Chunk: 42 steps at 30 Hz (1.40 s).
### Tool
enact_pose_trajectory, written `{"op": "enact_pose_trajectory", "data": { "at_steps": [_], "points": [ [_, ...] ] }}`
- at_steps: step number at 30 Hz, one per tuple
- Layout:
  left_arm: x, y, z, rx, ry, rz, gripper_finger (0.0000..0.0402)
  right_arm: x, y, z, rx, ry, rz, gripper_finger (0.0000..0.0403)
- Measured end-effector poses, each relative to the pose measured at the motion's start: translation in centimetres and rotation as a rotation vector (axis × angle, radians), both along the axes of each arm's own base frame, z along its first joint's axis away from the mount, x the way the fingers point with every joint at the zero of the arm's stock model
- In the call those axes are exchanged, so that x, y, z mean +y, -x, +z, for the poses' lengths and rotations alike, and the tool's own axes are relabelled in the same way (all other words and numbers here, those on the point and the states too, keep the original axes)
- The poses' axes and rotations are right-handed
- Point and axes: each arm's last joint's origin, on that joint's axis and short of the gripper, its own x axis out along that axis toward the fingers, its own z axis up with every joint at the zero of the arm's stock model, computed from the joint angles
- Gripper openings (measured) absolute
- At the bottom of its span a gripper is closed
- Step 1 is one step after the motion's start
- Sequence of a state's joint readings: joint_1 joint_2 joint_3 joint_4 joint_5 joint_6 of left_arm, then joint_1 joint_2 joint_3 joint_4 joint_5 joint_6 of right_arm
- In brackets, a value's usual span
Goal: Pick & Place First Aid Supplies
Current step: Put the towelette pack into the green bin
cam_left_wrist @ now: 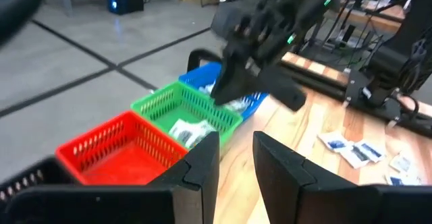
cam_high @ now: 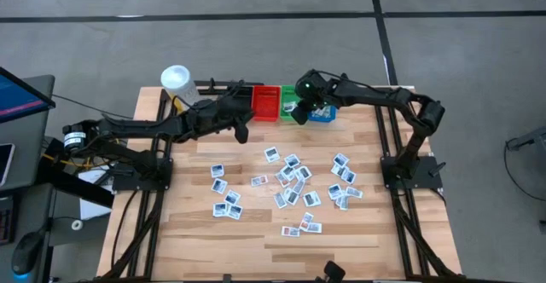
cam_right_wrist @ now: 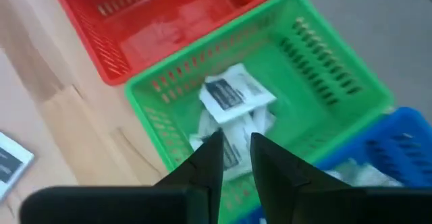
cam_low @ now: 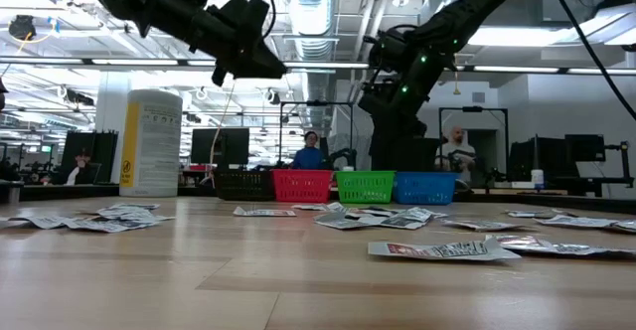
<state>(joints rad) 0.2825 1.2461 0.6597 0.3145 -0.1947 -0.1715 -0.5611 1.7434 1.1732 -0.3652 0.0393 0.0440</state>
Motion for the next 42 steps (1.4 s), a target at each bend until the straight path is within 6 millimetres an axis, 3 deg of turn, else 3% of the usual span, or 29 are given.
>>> {"op": "enact_pose_trajectory", "data": {
  "at_steps": [11, 18, 24, 30, 36, 42],
  "points": [
    [-0.2, 1.5, -3.6, 0.086, 0.061, 0.063, 0.0091, 4.8, 0.9, 5.9, -0.045, 0.158, 0.189, 0.0070],
    [0.2, 2.3, -5.0, 0.104, 0.116, 0.110, 0.0091, 9.2, 4.6, 9.6, 0.043, 0.157, 0.338, 0.0070],
    [0.3, 2.5, -5.3, 0.113, 0.119, 0.115, 0.0091, 11.8, 7.9, 11.8, 0.027, 0.162, 0.329, 0.0070],
    [0.3, 2.5, -5.3, 0.111, 0.116, 0.114, 0.0091, 13.7, 11.4, 9.8, -0.029, 0.115, 0.257, 0.0070],
    [0.3, 2.5, -5.3, 0.108, 0.115, 0.113, 0.0091, 14.8, 13.9, 4.6, -0.123, 0.033, 0.085, 0.0070],
    [0.3, 2.4, -5.0, 0.100, 0.076, 0.100, 0.0091, 16.5, 14.6, 0.1, -0.156, -0.093, -0.001, 0.0070]
  ]
}}
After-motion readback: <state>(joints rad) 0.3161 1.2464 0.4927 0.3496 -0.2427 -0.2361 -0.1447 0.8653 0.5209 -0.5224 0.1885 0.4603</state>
